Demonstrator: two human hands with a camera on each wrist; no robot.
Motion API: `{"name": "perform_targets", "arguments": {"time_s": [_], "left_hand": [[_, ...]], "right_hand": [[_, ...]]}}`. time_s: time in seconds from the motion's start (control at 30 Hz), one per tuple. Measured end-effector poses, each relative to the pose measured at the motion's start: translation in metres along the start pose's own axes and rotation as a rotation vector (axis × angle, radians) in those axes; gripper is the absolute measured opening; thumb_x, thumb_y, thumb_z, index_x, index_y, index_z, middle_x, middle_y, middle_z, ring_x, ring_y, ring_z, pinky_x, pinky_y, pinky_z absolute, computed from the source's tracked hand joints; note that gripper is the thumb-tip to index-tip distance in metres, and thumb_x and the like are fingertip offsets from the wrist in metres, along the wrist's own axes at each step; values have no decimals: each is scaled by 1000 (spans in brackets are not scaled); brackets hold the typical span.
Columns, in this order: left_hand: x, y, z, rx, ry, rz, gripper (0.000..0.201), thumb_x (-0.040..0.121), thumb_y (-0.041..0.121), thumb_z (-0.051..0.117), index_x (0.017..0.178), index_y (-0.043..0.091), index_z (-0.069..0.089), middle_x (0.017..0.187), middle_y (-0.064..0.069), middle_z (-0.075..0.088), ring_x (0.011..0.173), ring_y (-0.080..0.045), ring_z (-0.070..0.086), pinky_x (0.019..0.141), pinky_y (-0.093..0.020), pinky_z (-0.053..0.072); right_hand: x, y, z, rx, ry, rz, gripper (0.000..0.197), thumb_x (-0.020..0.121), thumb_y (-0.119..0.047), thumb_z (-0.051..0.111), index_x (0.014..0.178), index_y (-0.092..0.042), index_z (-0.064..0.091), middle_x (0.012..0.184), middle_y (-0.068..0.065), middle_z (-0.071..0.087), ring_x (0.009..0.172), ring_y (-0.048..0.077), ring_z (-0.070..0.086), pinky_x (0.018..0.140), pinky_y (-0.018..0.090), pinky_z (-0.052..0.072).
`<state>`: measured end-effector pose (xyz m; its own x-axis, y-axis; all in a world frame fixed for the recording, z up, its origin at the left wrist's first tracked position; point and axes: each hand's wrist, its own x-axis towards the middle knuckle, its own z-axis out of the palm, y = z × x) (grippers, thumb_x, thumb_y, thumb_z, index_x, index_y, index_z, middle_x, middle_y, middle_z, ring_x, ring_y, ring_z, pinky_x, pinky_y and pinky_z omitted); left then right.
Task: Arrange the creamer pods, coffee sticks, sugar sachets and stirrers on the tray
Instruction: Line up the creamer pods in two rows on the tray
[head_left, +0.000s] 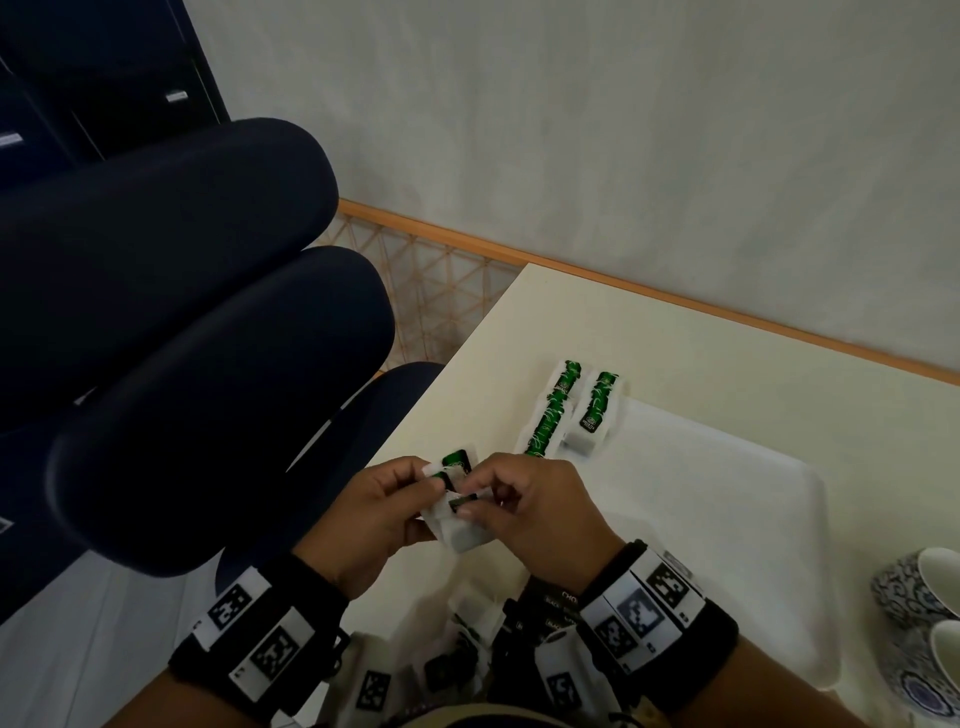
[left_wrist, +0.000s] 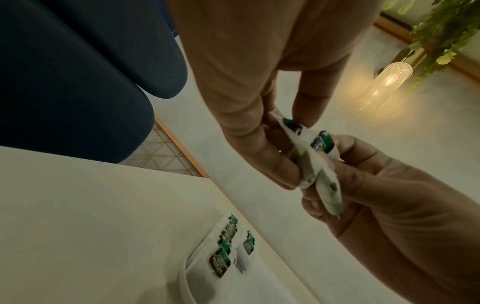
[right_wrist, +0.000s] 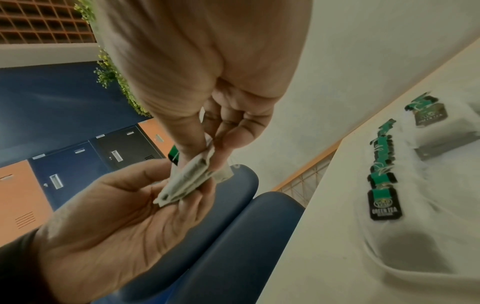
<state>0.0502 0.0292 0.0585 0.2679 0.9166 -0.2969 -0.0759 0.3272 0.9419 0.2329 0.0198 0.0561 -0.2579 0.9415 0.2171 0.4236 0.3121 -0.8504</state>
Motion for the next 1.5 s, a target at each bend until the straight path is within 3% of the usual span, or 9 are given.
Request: {"name": "perform_targets", "arguments": {"time_s": [0.27,0.43,0.63,0.8,0.9,1.07,1.27,1.37,1.5], "left_hand": [[2,4,-1,38,155,64,15,90,2,56,77,-6,55,77,-16,65,69,-23,63,62,-30,57],[0,5,3,112,104,118,20,78,11,73,60,14,64,77,-20,61,69,-25,59,62,-29,55],[-4,6,2,143,4,137,33,64,39,75,70,8,66,75,-21,60,68,-22,58,66,-29,53],[-6,11,9,46,-18,97,45,82,35,61,85,-10,59,79,-15,63,73,-21,60,68,-31,54],[-6,15,12,46,15,85,31,77,29,59,76,-1,60,73,-12,61,67,-19,58,63,-29,54],[-3,14,9,98,77,87,23,92,11,54,71,2,54,69,-13,52,62,-19,50,57,-26,50],[-2,11,-1,207,64,177,28,91,19,58,76,-4,54,74,-15,60,70,-21,57,62,-27,53],[-6,12,-5,370,47,269,38,74,43,59,69,6,56,75,-11,62,71,-23,55,67,-34,48],[-7,12,-3,365,7,353,31,74,41,62,69,11,61,69,-12,62,64,-31,54,65,-45,47]], "right_hand": [[-1,-8,-17,125,-96,52,17,72,-16,83,74,-26,69,69,-10,65,63,3,56,61,10,41],[8,-12,-20,99,-131,101,31,71,-18,84,92,-32,66,74,-7,64,64,1,55,63,13,45],[9,-12,-16,50,-122,103,33,72,-17,82,99,-29,66,71,-8,61,60,2,53,62,18,46],[7,-16,-13,-81,-78,5,28,74,-21,80,99,-25,67,72,-17,58,63,1,54,61,19,47],[6,-17,-11,-147,-57,-63,23,75,-20,78,95,-24,67,72,-24,54,68,-6,53,60,7,37],[3,-13,-7,-165,30,-201,13,73,-18,79,82,-23,71,78,-16,59,65,-6,50,62,5,37],[-4,-13,-20,84,-23,-136,18,70,-13,81,75,-21,65,99,-10,66,93,11,63,74,27,49],[-4,-19,-30,248,-148,-3,21,76,-7,78,76,-18,60,86,-1,69,76,12,62,68,38,50],[2,-24,-33,330,-182,85,24,76,-3,77,81,-20,61,76,-6,64,69,9,56,65,26,49]]}}
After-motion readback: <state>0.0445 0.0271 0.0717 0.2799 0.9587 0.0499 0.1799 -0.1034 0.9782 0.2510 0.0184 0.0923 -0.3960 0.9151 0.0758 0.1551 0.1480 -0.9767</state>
